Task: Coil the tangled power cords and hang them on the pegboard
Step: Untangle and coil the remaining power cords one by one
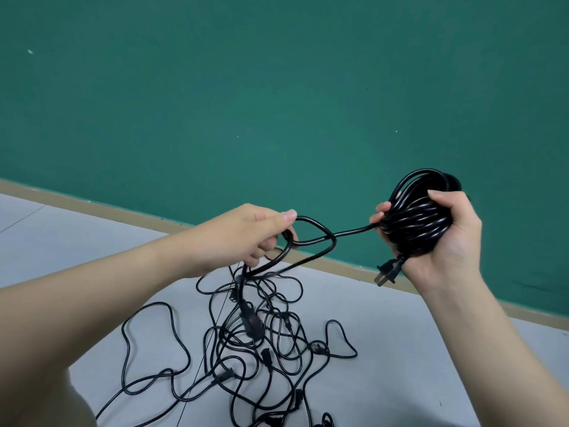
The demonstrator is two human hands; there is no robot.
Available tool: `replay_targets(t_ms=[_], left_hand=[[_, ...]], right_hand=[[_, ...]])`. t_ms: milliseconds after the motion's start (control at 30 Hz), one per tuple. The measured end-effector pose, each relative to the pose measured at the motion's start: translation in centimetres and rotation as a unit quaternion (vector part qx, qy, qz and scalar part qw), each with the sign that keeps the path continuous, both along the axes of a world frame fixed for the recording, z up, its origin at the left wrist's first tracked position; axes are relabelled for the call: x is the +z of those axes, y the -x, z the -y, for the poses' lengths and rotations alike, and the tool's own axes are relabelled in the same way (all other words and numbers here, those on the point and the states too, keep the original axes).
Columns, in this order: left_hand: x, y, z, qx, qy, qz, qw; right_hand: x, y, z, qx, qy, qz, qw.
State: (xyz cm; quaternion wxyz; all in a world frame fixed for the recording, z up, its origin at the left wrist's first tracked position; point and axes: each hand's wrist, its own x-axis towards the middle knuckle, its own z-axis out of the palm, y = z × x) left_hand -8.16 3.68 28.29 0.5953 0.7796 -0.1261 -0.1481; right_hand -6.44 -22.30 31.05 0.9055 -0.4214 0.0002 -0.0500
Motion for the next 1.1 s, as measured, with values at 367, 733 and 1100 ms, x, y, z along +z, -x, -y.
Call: replay_targets(t_ms=[367,733,1100], left_hand=[[-0.5,-0.4,-2.0,-0.006,-0.039,-0.023,0.999],[-1.1,-0.5,-1.2,-0.021,-0.057,-0.019,0.998],[-2.6,-1.1,0.7,0.042,-0.113,0.054,0.991]], right_hand=[[-0.3,-0.2,0.9,-0.007,-0.010,-0.009,1.000],[-0.4,0.0,1.6,-0.011,0.002,-0.011,1.000],[-1.1,0.8,1.5,0.006,0.031,-0.024,0.999]])
